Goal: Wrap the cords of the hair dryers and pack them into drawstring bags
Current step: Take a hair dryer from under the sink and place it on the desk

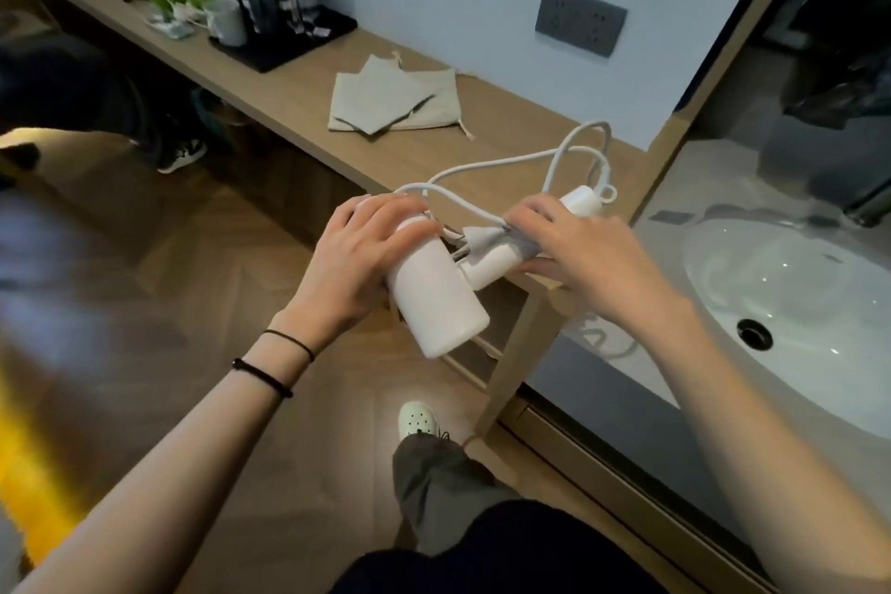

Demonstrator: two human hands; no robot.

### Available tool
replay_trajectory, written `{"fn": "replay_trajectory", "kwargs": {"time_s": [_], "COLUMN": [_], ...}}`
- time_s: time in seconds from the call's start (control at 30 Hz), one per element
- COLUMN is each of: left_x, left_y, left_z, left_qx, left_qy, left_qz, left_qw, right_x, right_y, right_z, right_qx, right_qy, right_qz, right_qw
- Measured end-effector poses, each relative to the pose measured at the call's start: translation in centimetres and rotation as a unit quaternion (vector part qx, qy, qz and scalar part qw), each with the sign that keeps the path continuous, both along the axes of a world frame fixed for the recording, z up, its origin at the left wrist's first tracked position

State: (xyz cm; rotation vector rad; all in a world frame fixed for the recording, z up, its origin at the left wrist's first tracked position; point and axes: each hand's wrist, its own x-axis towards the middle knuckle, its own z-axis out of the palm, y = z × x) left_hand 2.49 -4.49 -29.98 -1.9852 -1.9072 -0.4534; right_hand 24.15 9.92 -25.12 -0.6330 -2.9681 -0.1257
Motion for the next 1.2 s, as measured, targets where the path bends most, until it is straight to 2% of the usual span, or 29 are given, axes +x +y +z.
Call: {"fn": "replay_trajectory", "kwargs": {"time_s": [0.27, 0.53, 0.7, 0.97, 1.07, 1.2], "left_x": [-12.6, -20.5, -24.1, -29.2, -30.7, -32.1], "left_y": [11.2, 21.1, 26.2, 31.8, 33.0, 35.4], "left_z": [-0.5, -4.0, -7.6, -12.1, -13.1, -13.6], "left_qx": [-0.061, -0.128, -0.188, -0.260, -0.271, -0.262], "left_qy": [-0.007, -0.025, -0.051, -0.032, -0.029, -0.020], "left_qz": [-0.020, -0.078, -0.114, -0.176, -0.195, -0.219], "left_qw": [0.998, 0.988, 0.974, 0.949, 0.942, 0.940], "right_x": [-12.1, -18.6, -21.3, -25.6, -27.4, -28.7], "right_y": [10.4, 18.3, 21.3, 23.6, 24.2, 24.8], "right_z": [-1.7, -6.2, -9.9, -13.8, -15.1, -16.8], "right_qx": [-0.032, -0.102, -0.150, -0.180, -0.180, -0.185], "right_qy": [-0.002, -0.012, -0.008, -0.033, -0.064, -0.042], "right_qz": [-0.011, -0.071, -0.115, -0.183, -0.219, -0.255], "right_qw": [0.999, 0.992, 0.982, 0.966, 0.957, 0.948]}}
